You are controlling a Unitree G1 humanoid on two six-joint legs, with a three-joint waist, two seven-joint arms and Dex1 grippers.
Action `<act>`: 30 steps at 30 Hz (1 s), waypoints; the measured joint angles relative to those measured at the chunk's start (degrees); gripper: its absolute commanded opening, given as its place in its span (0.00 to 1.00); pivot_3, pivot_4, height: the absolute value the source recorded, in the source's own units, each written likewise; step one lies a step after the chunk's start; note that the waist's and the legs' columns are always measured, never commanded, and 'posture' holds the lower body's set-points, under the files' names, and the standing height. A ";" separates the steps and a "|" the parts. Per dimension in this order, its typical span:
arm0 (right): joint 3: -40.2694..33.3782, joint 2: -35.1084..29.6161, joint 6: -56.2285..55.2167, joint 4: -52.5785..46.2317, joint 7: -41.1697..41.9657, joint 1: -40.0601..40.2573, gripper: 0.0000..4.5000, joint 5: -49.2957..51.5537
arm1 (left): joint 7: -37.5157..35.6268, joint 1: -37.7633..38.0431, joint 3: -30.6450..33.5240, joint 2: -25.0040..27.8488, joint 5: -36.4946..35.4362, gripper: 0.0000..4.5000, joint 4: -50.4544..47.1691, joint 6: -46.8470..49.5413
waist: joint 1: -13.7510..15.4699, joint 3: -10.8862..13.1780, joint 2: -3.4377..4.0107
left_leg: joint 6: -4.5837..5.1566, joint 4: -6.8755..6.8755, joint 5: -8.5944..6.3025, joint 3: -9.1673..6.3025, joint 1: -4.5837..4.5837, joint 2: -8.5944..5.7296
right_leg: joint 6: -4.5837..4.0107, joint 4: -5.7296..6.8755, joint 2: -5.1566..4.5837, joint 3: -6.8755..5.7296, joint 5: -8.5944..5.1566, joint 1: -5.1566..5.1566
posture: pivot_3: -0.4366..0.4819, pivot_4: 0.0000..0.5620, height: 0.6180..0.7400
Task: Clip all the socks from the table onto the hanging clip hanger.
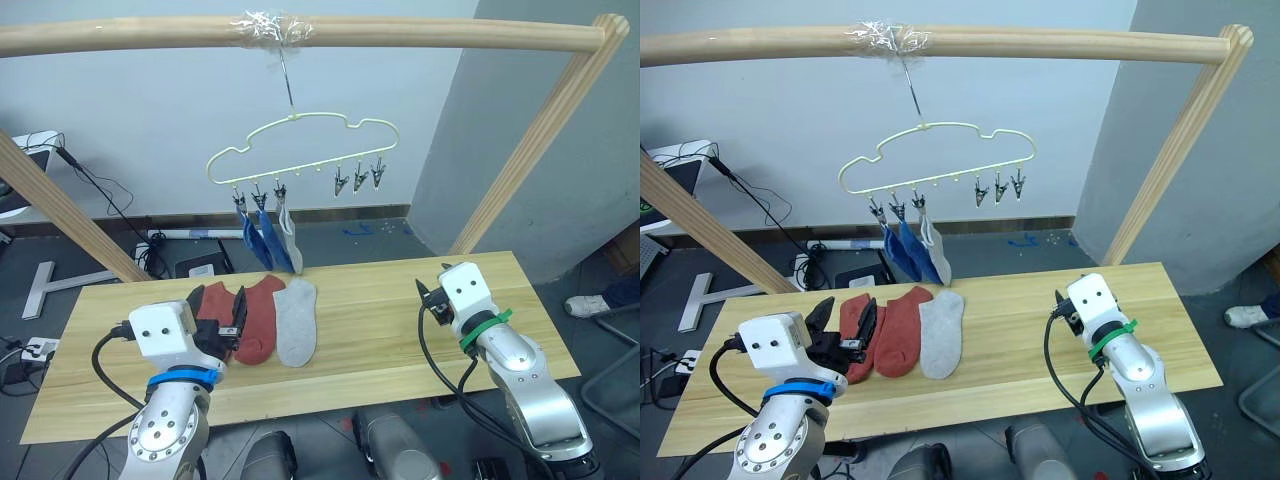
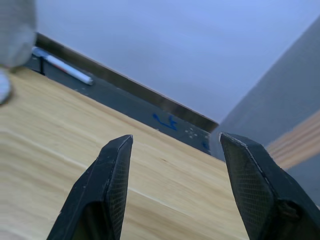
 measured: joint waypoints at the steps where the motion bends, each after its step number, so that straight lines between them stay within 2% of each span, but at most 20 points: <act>1: 0.03 -0.05 0.24 -0.06 0.93 -0.04 0.64 0.48 | -0.55 0.04 0.45 -0.82 -1.89 0.69 -0.08 1.03 | 0.01 0.00 -0.01 | 0.00 0.00 0.00 -0.01 0.06 0.01 | 0.00 -0.01 0.00 -0.01 0.00 0.06 | 0.19 0.35 1.00; 6: -2.28 3.36 7.70 -3.66 4.44 -0.75 0.64 8.28 | -1.88 0.98 2.16 -0.71 -6.43 0.69 -0.20 6.99 | -0.03 0.01 0.00 | 0.00 -0.02 0.00 -0.12 0.25 0.06 | -0.02 0.03 0.02 -0.07 -0.01 0.21 | 0.20 0.36 1.00; 10: -4.79 6.37 13.19 -8.99 4.96 -0.43 0.64 14.49 | -2.23 2.86 3.97 -2.62 -7.65 0.69 -0.37 4.58 | 0.02 0.01 0.00 | -0.01 -0.06 -0.01 -0.11 0.42 0.05 | -0.08 -0.11 0.00 -0.08 -0.05 0.45 | 0.20 0.36 1.00; 13: -5.96 7.16 16.27 -9.82 4.28 0.60 0.64 16.43 | -2.61 4.42 6.62 -3.30 -9.25 0.69 -0.31 3.19 | 0.02 0.01 0.00 | 0.00 -0.08 -0.01 -0.10 0.43 0.03 | -0.09 -0.27 -0.04 -0.07 -0.05 0.52 | 0.20 0.35 1.00; 18: -7.56 7.56 19.72 -10.87 4.17 1.28 0.64 20.16 | -3.71 6.04 7.31 -3.35 -10.65 0.69 -0.32 1.34 | 0.01 0.01 0.00 | 0.01 -0.11 -0.02 -0.08 0.42 0.02 | -0.09 -0.34 -0.06 -0.05 -0.06 0.53 | 0.19 0.35 1.00; 26: -7.81 7.37 23.06 -11.18 3.24 0.49 0.64 22.67 | -2.30 1.81 11.73 -3.65 -18.74 0.69 -0.23 6.76 | -0.04 0.01 0.00 | 0.00 -0.13 -0.02 -0.11 0.42 0.03 | -0.10 -0.34 -0.02 -0.06 -0.06 0.52 | 0.19 0.34 1.00; 30: -8.91 7.97 24.98 -11.19 3.05 0.07 0.64 25.05 | -2.80 0.78 13.64 0.05 -22.72 0.69 -0.23 10.59 | 0.01 0.01 0.00 | 0.00 -0.20 -0.03 -0.15 0.42 0.03 | -0.11 -0.35 0.00 -0.10 -0.07 0.51 | 0.19 0.34 1.00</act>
